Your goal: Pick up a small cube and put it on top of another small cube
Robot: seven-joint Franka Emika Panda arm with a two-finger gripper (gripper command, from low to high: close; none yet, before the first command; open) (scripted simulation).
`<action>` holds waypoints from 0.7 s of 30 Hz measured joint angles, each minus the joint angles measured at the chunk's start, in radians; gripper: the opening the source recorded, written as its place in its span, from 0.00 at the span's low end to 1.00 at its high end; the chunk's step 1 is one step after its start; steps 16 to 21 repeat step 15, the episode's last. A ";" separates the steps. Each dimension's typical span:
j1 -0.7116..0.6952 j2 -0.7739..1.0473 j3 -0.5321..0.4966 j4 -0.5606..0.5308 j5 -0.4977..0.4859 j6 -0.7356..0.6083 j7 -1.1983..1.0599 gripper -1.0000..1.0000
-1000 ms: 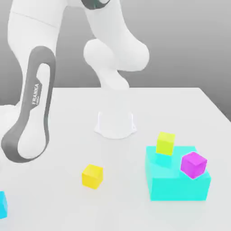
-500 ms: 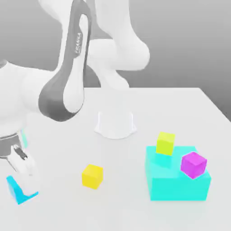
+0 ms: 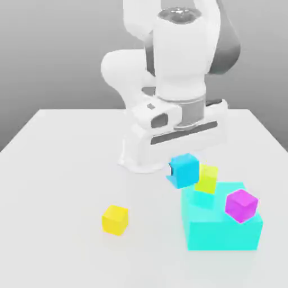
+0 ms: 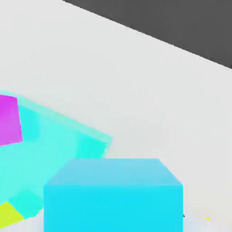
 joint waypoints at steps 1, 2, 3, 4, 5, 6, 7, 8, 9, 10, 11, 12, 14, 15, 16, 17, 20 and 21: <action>0.032 -0.037 0.010 -0.024 0.000 -0.012 -0.041 0.00; 0.065 -0.074 0.021 -0.048 -0.001 -0.023 -0.082 0.00; 0.098 -0.111 0.030 -0.072 -0.002 -0.035 -0.123 0.00; 0.131 -0.147 0.039 -0.096 -0.003 -0.046 -0.162 0.00; 0.166 -0.186 0.048 -0.121 -0.006 -0.059 -0.203 0.00; 0.184 -0.190 0.054 -0.139 -0.007 -0.045 -0.223 0.00; 0.192 -0.175 0.059 -0.153 -0.006 -0.015 -0.234 0.00; 0.196 -0.152 0.064 -0.166 -0.004 0.021 -0.239 0.00; 0.197 -0.124 0.069 -0.177 -0.003 0.061 -0.242 0.00; 0.197 -0.093 0.073 -0.189 -0.001 0.103 -0.243 0.00; 0.197 -0.062 0.076 -0.200 0.000 0.145 -0.244 0.00; 0.196 -0.036 0.080 -0.208 0.002 0.179 -0.244 1.00; 0.196 -0.036 0.080 -0.208 0.002 0.179 -0.244 1.00; 0.196 -0.036 0.080 -0.208 0.002 0.179 -0.244 1.00; 0.196 -0.036 0.080 -0.208 0.002 0.179 -0.244 1.00; 0.196 -0.036 0.080 -0.208 0.002 0.179 -0.244 1.00; 0.196 -0.036 0.080 -0.208 0.002 0.179 -0.244 1.00; 0.196 -0.036 0.080 -0.208 0.002 0.179 -0.244 1.00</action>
